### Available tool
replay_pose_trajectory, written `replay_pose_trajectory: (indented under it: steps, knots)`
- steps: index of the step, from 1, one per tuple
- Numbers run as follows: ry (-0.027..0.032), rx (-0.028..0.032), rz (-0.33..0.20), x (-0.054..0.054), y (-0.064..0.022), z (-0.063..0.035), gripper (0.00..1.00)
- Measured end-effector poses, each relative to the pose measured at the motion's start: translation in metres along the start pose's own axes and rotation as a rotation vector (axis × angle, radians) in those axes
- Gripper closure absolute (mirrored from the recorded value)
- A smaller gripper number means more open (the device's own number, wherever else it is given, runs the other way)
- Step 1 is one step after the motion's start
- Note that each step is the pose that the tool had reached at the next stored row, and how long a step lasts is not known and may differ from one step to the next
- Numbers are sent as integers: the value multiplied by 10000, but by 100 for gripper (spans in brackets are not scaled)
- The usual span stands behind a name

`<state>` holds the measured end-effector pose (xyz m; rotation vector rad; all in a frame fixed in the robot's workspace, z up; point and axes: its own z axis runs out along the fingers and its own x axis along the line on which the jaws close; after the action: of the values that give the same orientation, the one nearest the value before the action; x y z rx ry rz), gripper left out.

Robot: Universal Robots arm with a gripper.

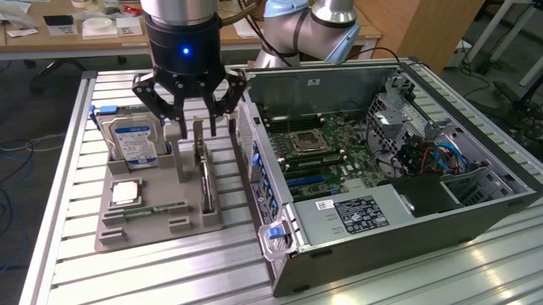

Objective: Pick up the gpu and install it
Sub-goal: 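Pick up the gpu and move the gpu toward the slot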

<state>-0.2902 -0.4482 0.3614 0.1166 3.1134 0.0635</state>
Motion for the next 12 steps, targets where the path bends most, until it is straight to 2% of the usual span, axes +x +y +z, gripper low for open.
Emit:
replay_pose_trajectory:
  steps: [9, 12]
  knots:
    - [1, 0, -1, 9, 3, 163, 53]
    - [1, 1, 0, 10, 2, 170, 53]
